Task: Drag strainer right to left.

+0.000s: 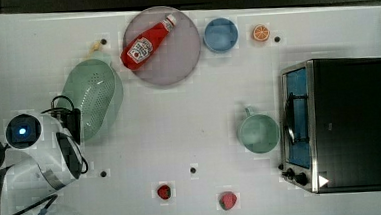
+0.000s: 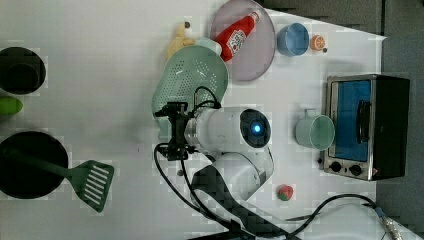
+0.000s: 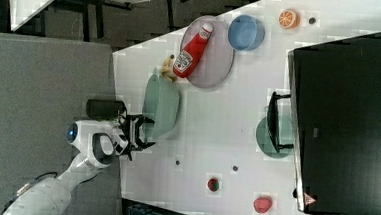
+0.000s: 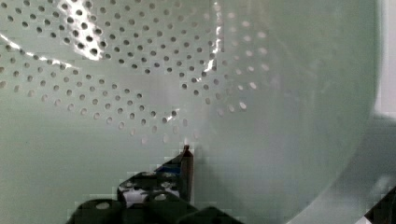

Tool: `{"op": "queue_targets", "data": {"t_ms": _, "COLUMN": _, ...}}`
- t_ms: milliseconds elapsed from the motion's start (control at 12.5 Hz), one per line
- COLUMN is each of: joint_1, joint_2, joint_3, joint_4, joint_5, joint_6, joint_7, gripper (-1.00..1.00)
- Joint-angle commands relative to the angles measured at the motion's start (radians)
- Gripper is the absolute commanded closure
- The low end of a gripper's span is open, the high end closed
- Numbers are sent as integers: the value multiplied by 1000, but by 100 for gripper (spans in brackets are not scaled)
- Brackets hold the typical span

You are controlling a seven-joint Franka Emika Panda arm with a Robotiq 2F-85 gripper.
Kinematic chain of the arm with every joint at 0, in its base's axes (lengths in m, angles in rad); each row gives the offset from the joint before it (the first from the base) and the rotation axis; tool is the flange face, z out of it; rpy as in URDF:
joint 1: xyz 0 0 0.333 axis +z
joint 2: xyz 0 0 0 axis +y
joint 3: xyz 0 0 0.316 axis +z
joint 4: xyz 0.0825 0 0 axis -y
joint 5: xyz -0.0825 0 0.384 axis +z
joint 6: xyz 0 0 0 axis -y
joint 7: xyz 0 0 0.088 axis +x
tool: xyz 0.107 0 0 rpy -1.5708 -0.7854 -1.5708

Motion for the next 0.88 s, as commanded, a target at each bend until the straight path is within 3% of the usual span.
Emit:
{"op": "queue_targets", "data": {"t_ms": 80, "joint_1": 54, "joint_2": 39, "joint_3": 17, "joint_4": 91, "joint_5": 9, "joint_6": -23, "joint_7": 94, "gripper": -100}}
{"op": "queue_targets", "data": {"t_ms": 560, "joint_1": 82, "joint_2": 52, "joint_3": -5, "joint_4": 139, "joint_5": -1, "joint_6": -39, "joint_7": 58, "gripper": -100}}
{"op": "queue_targets", "data": {"t_ms": 880, "joint_1": 78, "joint_2": -119, "joint_3": -121, "joint_4": 131, "joint_5": -52, "joint_6": -328, "joint_7": -275, "gripper": -100}}
